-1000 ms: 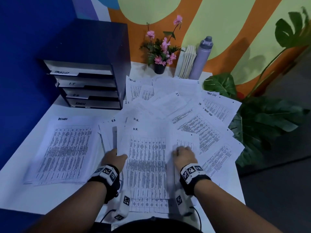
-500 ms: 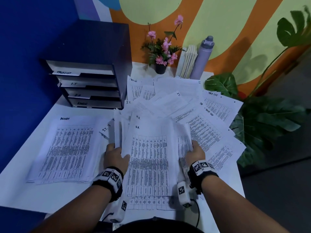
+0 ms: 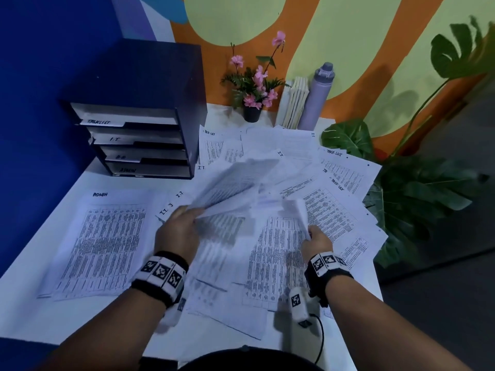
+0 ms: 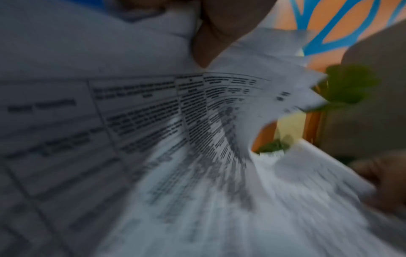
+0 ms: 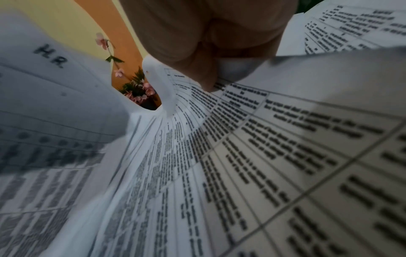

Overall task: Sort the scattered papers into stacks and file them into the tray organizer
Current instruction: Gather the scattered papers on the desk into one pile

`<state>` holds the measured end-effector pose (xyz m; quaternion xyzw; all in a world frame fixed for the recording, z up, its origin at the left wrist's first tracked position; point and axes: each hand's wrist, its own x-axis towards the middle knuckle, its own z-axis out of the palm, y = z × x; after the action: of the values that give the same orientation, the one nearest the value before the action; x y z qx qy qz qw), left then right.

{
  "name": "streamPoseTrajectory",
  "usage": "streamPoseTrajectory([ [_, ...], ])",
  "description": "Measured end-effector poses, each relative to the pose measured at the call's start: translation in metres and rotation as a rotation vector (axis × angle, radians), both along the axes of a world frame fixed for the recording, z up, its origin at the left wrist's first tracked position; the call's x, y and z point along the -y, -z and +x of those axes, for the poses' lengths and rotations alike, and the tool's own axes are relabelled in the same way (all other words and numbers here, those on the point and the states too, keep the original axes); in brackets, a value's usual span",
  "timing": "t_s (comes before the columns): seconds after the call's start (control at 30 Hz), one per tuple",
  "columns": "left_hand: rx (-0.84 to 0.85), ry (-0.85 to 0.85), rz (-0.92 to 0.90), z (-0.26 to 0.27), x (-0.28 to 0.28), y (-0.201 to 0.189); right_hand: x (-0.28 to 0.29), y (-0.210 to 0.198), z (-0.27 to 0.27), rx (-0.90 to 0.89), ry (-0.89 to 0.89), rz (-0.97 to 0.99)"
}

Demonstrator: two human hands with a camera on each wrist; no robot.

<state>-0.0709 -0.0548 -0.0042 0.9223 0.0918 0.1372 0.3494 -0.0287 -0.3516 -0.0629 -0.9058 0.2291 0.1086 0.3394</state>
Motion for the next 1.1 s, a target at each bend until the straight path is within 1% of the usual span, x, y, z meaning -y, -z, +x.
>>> streamPoseTrajectory([
  [0.07,0.092,0.000,0.004,0.007,-0.006,-0.018,0.003,-0.003,0.002,0.009,0.035,0.009],
  [0.13,0.153,-0.073,-0.013,0.018,-0.013,-0.033,0.007,-0.004,0.004,0.014,0.061,0.018],
  [0.2,0.089,-0.214,-0.113,0.028,-0.019,-0.047,0.009,-0.006,0.004,0.016,0.070,0.047],
  [0.23,0.034,-0.250,-0.179,0.031,-0.020,-0.052,0.010,-0.005,0.005,0.014,0.056,0.054],
  [0.33,0.009,-0.236,-0.403,0.030,-0.018,-0.053,0.008,-0.006,0.005,0.024,0.032,0.090],
  [0.37,0.013,-0.254,-0.472,0.029,-0.019,-0.050,0.007,-0.006,0.005,0.036,0.040,0.107],
  [0.43,0.004,-0.264,-0.538,0.030,-0.022,-0.040,0.004,-0.012,0.003,0.063,0.081,0.181],
  [0.57,-0.153,-0.203,-0.507,0.030,-0.020,-0.014,-0.007,-0.018,-0.001,0.068,-0.010,0.198],
  [0.63,-0.241,-0.145,-0.489,0.026,-0.011,0.004,-0.012,-0.022,-0.001,0.067,-0.004,0.291],
  [0.7,-0.348,-0.097,-0.460,0.019,-0.001,0.019,-0.017,-0.020,0.001,-0.003,0.079,0.457],
  [0.8,-0.487,-0.081,-0.422,0.008,0.011,0.036,-0.017,-0.008,0.003,-0.169,0.366,0.752],
  [0.83,-0.525,-0.070,-0.425,0.005,0.013,0.043,-0.016,-0.004,0.002,-0.211,0.393,0.800],
  [0.87,-0.556,-0.047,-0.435,0.001,0.016,0.050,-0.016,-0.001,0.000,-0.242,0.338,0.781],
  [0.9,-0.587,-0.023,-0.451,-0.002,0.019,0.057,-0.017,0.002,-0.006,-0.251,0.257,0.716],
  [1.0,-0.639,0.006,-0.456,-0.007,0.030,0.066,-0.023,0.011,-0.017,-0.201,0.015,0.512],
  [1.07,-0.614,-0.006,-0.502,-0.002,0.029,0.067,-0.025,0.003,-0.018,-0.148,-0.063,0.398],
  [1.1,-0.587,-0.010,-0.541,0.003,0.024,0.066,-0.025,-0.009,-0.015,-0.093,-0.077,0.407],
])
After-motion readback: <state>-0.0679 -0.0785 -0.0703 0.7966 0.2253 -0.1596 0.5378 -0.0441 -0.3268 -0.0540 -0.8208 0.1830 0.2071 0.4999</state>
